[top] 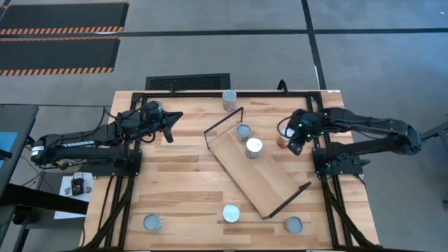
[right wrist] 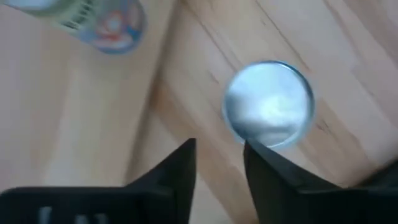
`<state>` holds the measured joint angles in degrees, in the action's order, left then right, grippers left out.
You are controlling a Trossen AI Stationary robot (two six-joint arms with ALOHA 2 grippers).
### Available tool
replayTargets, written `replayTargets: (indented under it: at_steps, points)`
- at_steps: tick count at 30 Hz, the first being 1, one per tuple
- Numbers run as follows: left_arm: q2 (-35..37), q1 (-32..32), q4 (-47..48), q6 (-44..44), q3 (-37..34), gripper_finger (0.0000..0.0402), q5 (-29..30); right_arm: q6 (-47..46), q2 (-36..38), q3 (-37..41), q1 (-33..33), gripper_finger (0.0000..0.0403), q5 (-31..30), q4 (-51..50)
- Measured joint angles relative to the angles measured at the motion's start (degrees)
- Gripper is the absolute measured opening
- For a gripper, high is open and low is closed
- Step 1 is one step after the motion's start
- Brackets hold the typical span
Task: Pick and place cans onto a shelf
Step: Put the top canned corn on the shelf
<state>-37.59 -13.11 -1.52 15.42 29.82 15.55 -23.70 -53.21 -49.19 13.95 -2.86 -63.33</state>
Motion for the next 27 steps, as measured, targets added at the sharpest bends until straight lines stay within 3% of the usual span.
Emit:
replayTargets:
  at_steps: [4,9,17,27]
  points:
    - [-0.01,0.01,0.7,-0.88,0.0,0.0,1.16,2.31,-3.94,0.0,-1.45,0.0197,-3.4,-0.07]
    - [-0.01,-0.01,0.76,-3.12,0.0,0.0,5.85,9.76,-8.5,0.0,-2.8,0.0208,-6.74,0.17]
    - [0.01,-0.01,2.01,-5.16,0.0,0.0,5.9,18.03,-15.32,0.0,-2.73,0.018,-7.58,2.58]
    - [0.01,-0.01,2.64,-6.69,0.0,0.0,7.74,27.95,-21.71,-0.5,2.88,0.0121,-6.14,3.82]
